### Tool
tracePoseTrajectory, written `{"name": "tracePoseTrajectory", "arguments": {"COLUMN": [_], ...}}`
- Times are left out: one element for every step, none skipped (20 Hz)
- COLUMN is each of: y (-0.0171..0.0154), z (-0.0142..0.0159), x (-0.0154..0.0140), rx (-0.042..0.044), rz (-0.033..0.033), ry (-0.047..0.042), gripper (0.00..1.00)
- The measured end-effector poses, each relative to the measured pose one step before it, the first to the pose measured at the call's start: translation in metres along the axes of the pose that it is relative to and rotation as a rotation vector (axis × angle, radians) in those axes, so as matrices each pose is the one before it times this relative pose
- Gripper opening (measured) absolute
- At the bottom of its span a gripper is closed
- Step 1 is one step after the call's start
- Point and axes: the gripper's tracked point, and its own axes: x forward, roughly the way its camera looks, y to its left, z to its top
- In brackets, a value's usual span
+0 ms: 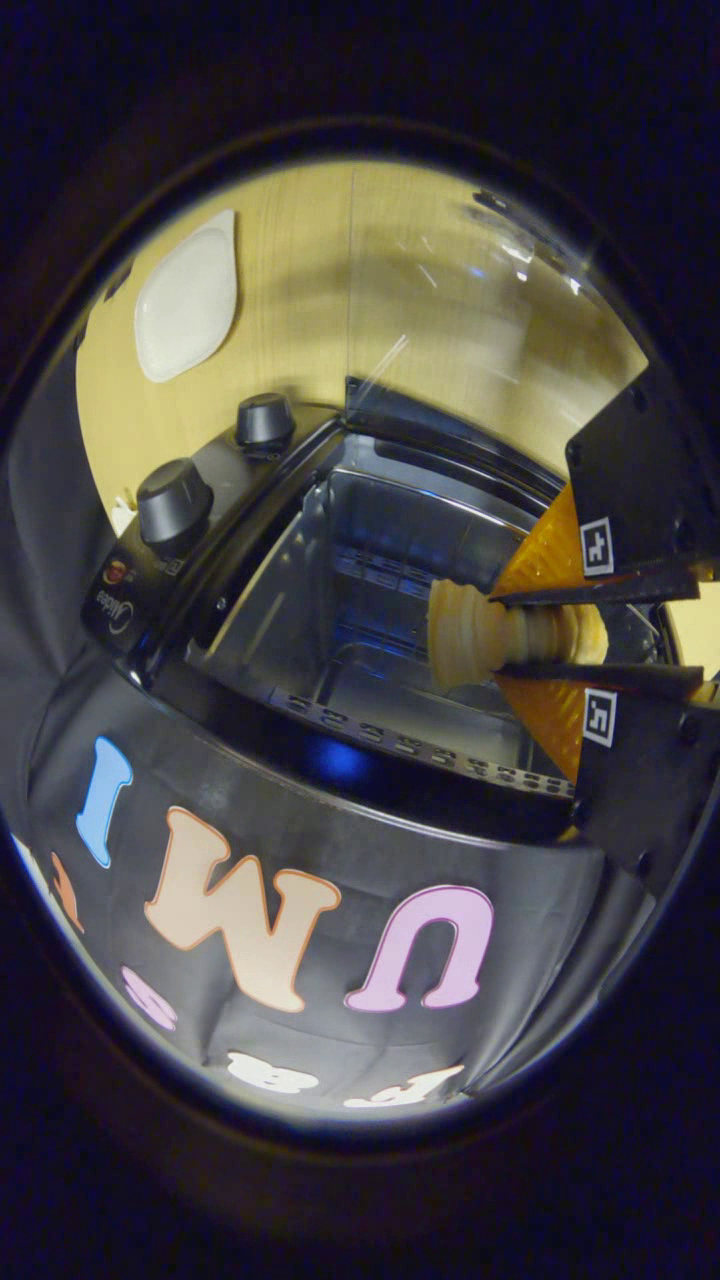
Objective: Open the toaster oven, put the food inside, and close the toaster oven door.
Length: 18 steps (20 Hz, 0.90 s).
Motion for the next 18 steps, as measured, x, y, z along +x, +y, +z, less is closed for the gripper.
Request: {"name": "tracePoseTrajectory", "arguments": {"y": [-0.00324, 0.00036, -0.0002, 0.00038, -0.00047, -0.00126, -0.00372, 0.00182, -0.00041, -0.00085, -0.00076, -0.00005, -0.00048, -0.00015, -0.00079, -0.00492, -0.00766, -0.00092], "z": [0.00107, 0.00016, -0.00014, 0.0007, -0.00058, -0.00055, 0.00043, -0.00027, 0.00045, 0.00081, 0.00103, -0.00023, 0.00044, -0.00034, 0.00044, -0.002, -0.00082, -0.00274], "x": [-0.00044, 0.00011, 0.00033, -0.00081, -0.00118, -0.00259, 0.00023, -0.00334, -0.00167, -0.00139, -0.00049, -0.00332, -0.00086, -0.00224, -0.00113, -0.00194, 0.00081, -0.00469], "rx": [-0.00837, -0.00745, -0.00753, -0.00454, -0.00291, -0.00585, -0.01124, -0.00586, -0.00926, -0.00752, -0.00508, -0.00572, -0.0049, -0.00366, -0.00545, -0.01092, -0.01135, 0.00112], "rz": [-0.00483, 0.00215, 0.00152, 0.00956, 0.00089, -0.00134, -0.00593, 0.00687, 0.00428, 0.00239, 0.00279, 0.0032, 0.00184, 0.00268, 0.00081, -0.01582, -0.02048, 0.00553], "ry": [-0.00565, -0.00323, -0.0008, -0.00214, 0.00564, -0.00296, 0.00006, -0.00062, -0.00256, -0.00253, -0.00435, -0.00366, 0.00033, 0.00256, 0.00133, 0.00442, 0.0092, 0.00659], "gripper": [0.27, 0.31, 0.35, 0.38, 0.42, 0.45, 0.48, 0.52, 0.55, 0.58, 0.62, 0.65, 0.68, 0.72, 0.75, 0.81, 0.88, 0.94]}}
